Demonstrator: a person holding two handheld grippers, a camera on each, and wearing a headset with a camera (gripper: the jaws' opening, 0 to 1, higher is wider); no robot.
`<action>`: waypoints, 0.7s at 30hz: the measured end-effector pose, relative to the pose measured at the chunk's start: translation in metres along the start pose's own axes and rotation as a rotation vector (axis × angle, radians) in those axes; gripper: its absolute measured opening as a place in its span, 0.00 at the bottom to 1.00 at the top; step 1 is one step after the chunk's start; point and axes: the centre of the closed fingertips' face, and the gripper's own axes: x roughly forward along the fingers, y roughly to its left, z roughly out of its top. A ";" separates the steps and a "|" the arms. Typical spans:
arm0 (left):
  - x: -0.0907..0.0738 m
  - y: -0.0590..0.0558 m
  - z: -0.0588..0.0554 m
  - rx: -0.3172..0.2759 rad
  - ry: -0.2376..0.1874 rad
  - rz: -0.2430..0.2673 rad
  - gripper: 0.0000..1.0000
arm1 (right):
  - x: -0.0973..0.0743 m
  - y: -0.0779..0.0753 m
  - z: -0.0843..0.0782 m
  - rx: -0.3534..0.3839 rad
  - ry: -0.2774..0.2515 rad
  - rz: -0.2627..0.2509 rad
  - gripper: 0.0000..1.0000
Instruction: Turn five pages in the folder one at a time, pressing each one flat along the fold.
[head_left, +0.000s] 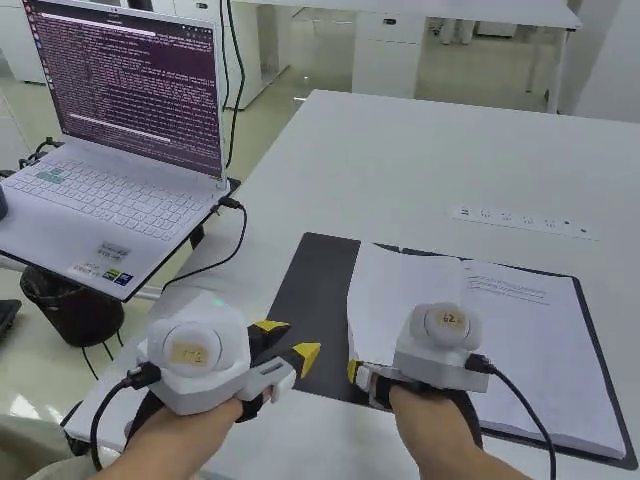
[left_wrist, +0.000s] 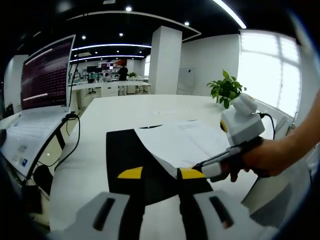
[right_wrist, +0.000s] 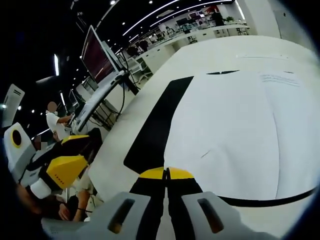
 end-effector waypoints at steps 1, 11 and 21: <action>0.001 -0.001 -0.001 0.001 0.003 -0.002 0.24 | 0.002 -0.001 -0.002 -0.006 0.008 -0.005 0.00; 0.013 -0.006 -0.011 0.012 0.040 -0.008 0.23 | 0.009 0.008 -0.011 0.051 -0.010 0.060 0.08; 0.046 -0.018 -0.020 0.017 0.076 -0.036 0.22 | -0.032 0.005 -0.015 -0.038 -0.046 0.089 0.07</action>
